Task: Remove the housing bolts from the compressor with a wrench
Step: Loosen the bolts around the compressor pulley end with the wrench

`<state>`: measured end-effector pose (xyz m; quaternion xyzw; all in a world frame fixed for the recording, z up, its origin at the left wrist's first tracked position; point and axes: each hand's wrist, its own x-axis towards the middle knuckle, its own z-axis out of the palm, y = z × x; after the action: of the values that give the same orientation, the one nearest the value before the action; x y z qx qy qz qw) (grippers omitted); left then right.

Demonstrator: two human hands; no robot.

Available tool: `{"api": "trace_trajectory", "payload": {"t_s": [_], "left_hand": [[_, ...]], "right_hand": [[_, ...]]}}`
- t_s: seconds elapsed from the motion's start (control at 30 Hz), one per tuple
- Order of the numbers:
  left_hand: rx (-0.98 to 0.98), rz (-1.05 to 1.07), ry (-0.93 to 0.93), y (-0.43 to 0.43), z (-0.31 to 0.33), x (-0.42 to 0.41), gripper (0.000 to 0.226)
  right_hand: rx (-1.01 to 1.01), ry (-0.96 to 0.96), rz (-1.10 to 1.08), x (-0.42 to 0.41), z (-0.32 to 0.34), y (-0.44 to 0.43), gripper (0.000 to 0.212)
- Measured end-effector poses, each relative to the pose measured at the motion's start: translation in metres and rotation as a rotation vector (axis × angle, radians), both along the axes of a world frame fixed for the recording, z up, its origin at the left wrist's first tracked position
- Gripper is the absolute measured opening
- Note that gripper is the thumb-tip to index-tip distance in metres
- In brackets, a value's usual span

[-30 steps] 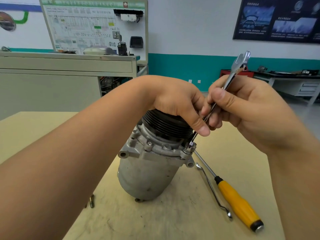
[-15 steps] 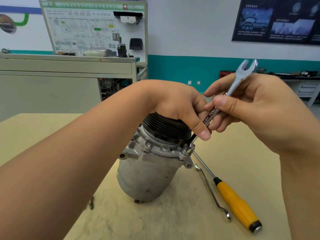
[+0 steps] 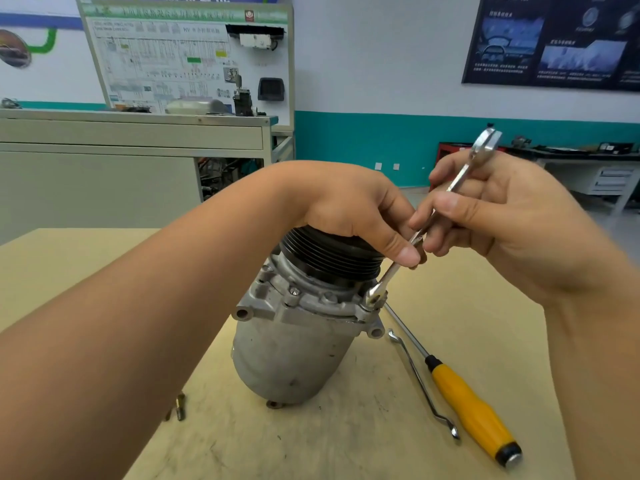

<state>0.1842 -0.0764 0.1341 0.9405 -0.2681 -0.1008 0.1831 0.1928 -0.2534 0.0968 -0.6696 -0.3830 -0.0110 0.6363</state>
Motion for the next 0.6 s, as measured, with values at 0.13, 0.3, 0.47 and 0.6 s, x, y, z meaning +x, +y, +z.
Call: {"api": "trace_trajectory", "payload": {"t_s": [0.13,0.3,0.47,0.6], "left_hand": [[0.068,0.044,-0.063,-0.005,-0.002,0.002,0.069],[0.015,0.068,-0.055,-0.004,-0.002,0.001,0.061],[-0.015,0.035,-0.04,0.0,-0.002,0.001,0.007],[-0.017,0.054,-0.047,-0.001,-0.003,0.005,0.018]], "right_hand": [[-0.019,-0.06,-0.075,0.002,-0.005,0.009,0.011],[-0.035,-0.112,-0.116,-0.001,-0.005,0.016,0.018],[-0.052,-0.179,-0.128,-0.004,-0.003,0.017,0.023],[-0.017,-0.188,-0.043,-0.008,-0.002,0.017,0.022]]}}
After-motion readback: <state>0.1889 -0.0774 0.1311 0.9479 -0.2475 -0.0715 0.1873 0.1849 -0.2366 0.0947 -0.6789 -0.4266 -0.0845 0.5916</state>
